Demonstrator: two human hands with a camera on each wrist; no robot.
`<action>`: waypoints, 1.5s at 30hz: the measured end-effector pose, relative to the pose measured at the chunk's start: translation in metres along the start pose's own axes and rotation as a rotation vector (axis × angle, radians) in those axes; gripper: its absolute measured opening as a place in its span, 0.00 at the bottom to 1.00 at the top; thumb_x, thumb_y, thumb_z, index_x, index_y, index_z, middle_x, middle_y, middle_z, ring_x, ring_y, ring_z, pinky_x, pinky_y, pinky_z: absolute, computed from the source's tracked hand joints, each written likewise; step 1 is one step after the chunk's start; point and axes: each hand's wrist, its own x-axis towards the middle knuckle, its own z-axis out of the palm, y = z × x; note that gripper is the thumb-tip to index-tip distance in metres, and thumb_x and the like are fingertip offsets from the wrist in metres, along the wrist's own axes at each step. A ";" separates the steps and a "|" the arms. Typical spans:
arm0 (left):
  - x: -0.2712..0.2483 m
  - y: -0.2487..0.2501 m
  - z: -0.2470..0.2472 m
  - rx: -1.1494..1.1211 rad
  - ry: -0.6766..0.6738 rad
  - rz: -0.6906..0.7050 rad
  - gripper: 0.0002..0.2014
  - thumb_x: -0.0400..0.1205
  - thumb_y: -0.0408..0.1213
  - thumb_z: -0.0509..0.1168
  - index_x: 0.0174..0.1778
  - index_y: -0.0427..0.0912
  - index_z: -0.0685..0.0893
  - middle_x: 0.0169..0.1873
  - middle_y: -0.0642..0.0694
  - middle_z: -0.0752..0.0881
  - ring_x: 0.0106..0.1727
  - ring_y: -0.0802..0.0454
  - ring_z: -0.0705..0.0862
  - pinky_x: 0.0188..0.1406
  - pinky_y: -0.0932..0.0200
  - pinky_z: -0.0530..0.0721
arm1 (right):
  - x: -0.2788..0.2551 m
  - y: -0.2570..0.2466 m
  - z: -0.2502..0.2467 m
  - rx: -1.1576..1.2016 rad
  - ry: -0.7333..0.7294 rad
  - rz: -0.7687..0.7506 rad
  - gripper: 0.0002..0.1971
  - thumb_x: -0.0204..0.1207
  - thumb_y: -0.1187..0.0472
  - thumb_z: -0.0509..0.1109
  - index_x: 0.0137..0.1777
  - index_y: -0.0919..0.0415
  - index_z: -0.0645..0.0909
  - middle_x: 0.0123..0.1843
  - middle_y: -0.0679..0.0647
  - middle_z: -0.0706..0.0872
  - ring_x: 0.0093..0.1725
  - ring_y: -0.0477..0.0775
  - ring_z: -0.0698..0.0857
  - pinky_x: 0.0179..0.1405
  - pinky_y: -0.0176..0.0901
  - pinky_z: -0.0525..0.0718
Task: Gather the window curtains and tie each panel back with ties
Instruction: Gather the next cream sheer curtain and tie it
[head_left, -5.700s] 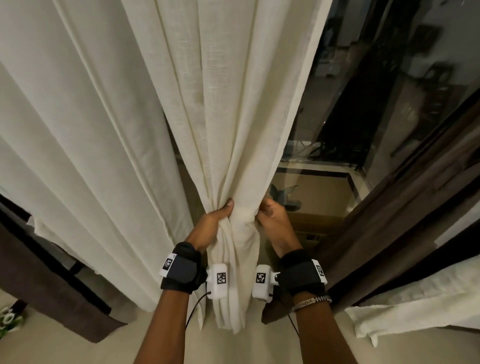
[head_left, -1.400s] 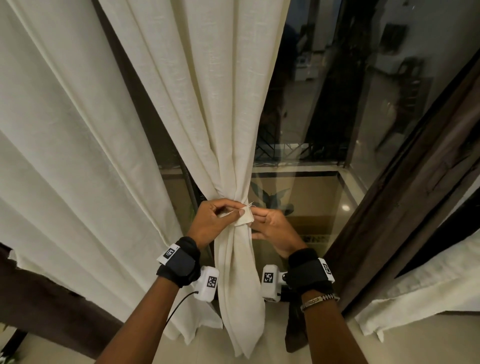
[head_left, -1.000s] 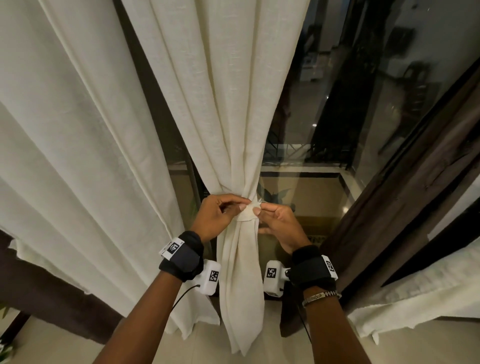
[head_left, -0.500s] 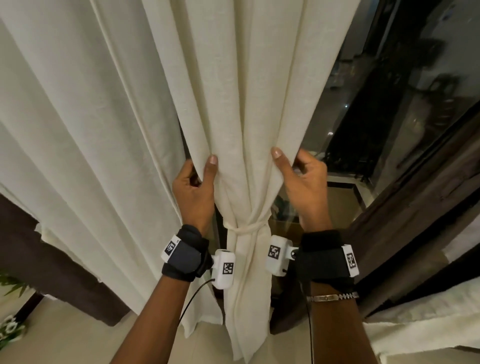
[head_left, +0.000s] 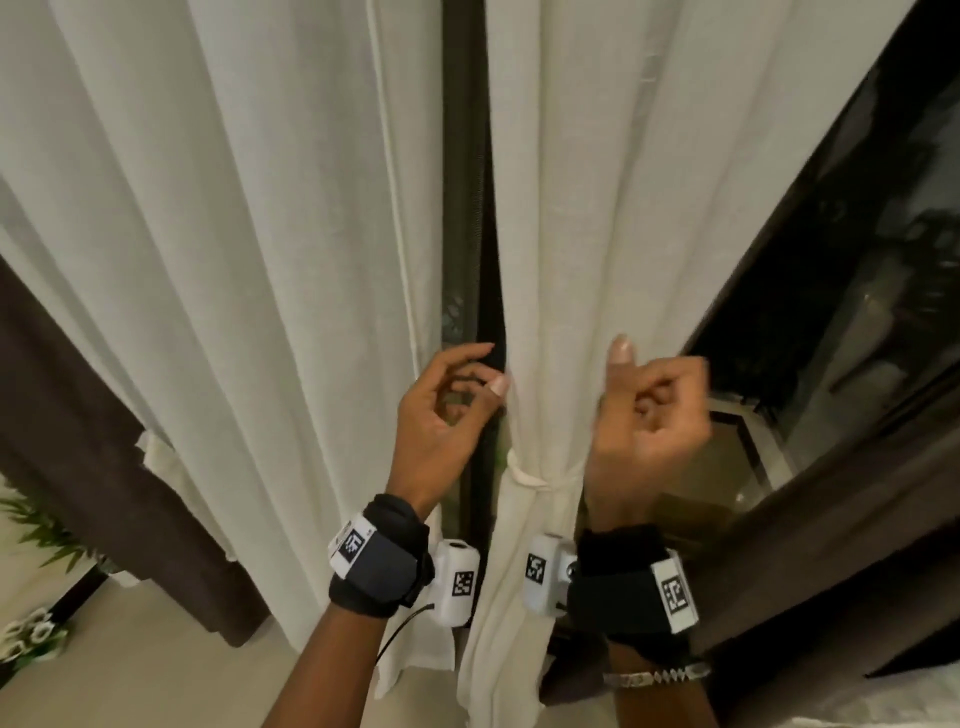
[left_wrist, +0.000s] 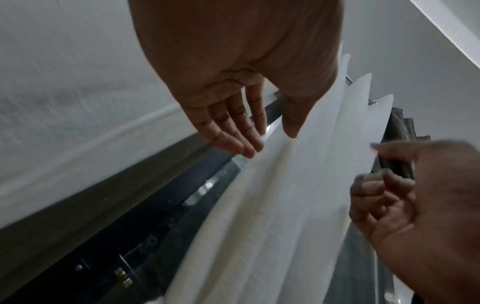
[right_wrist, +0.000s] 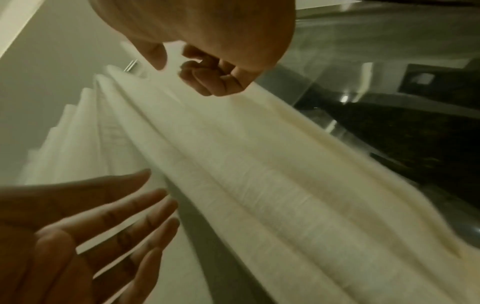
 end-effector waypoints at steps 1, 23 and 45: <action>-0.004 0.000 -0.010 0.008 0.047 0.012 0.12 0.86 0.34 0.75 0.65 0.44 0.89 0.51 0.46 0.93 0.52 0.52 0.91 0.52 0.63 0.87 | -0.010 -0.007 0.010 0.015 -0.110 -0.020 0.16 0.87 0.56 0.74 0.40 0.62 0.77 0.30 0.53 0.77 0.28 0.54 0.77 0.30 0.44 0.77; -0.026 -0.086 -0.157 0.270 0.364 -0.311 0.09 0.86 0.40 0.74 0.62 0.51 0.90 0.53 0.57 0.93 0.56 0.58 0.90 0.65 0.54 0.89 | -0.111 0.052 0.126 -0.049 -0.583 0.902 0.23 0.91 0.42 0.67 0.82 0.47 0.78 0.75 0.47 0.87 0.74 0.54 0.85 0.84 0.63 0.78; 0.032 -0.133 -0.181 0.686 0.319 -0.182 0.26 0.86 0.37 0.71 0.81 0.37 0.75 0.74 0.41 0.74 0.70 0.64 0.72 0.73 0.70 0.76 | -0.117 0.104 0.193 -0.044 -0.855 0.820 0.20 0.88 0.39 0.70 0.77 0.38 0.80 0.65 0.34 0.91 0.68 0.38 0.89 0.71 0.44 0.86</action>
